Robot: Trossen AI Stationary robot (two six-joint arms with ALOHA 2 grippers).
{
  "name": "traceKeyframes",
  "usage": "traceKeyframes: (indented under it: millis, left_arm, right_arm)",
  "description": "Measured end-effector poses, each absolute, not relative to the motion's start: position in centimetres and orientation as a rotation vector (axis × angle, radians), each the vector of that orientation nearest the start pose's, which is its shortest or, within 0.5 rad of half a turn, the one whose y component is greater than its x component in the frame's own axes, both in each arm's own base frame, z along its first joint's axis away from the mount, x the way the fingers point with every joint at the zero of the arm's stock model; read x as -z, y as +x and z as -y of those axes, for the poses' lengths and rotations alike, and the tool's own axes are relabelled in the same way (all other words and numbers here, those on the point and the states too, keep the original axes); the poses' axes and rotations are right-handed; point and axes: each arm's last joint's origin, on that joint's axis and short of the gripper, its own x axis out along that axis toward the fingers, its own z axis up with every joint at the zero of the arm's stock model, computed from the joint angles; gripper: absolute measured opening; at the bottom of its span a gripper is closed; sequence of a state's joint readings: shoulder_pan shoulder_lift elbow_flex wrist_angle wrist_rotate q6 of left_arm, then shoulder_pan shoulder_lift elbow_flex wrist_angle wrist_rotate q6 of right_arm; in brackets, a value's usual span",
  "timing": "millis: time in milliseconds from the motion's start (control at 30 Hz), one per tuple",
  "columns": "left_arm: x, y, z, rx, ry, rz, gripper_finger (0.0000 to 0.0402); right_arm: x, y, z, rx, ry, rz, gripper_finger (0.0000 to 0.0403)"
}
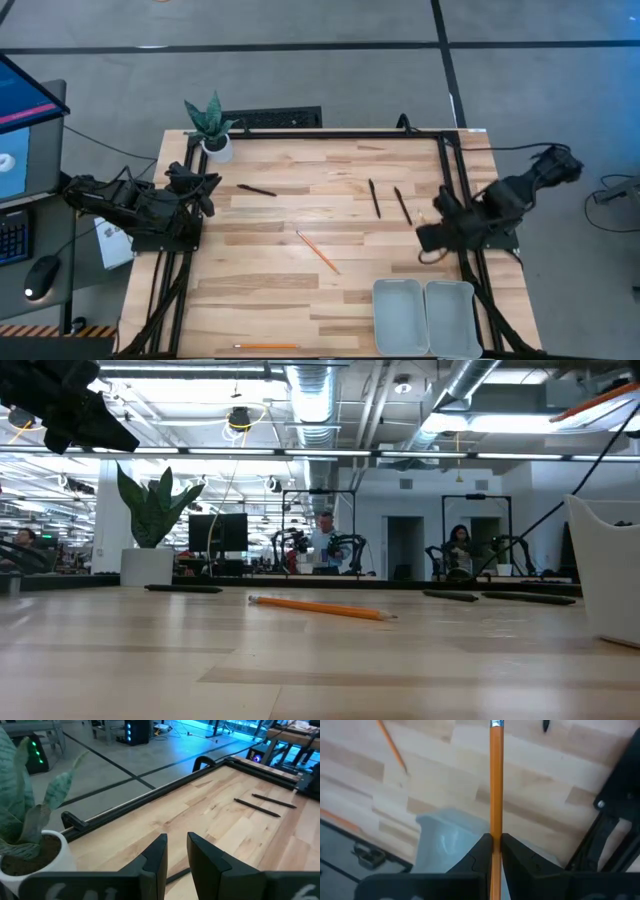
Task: Sort pens & pencils
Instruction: Put the top right orange pencil into the bottom right gray bin
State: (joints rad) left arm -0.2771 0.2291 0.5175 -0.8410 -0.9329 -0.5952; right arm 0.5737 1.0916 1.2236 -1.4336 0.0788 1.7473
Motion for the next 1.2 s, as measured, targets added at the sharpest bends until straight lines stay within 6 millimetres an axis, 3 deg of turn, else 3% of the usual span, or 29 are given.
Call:
traceKeyframes:
  millis: [300, 633, 933, 1200]
  left_arm:
    - [-24.6, 5.8, -0.7, -0.708, -0.263, -0.270, 0.0064]
    - [-24.6, 5.8, -0.7, -0.709, -0.265, -0.268, 0.0064]
    - [-24.5, 5.8, -0.6, -0.698, -0.332, -0.257, 0.0064]
    - [-24.5, 5.8, -0.6, -0.699, -0.341, -0.254, 0.0064]
  right_arm:
    - [-32.4, 12.3, -12.9, 0.644, 0.909, -1.287, 0.0059]
    - [-30.0, 10.0, -18.3, 0.655, 0.737, -1.282, 0.0059]
    - [-27.0, 8.0, -23.1, 0.688, 0.741, -1.258, 0.0059]
    - [-23.8, 8.3, -26.0, 0.719, 0.721, -1.250, 0.0059]
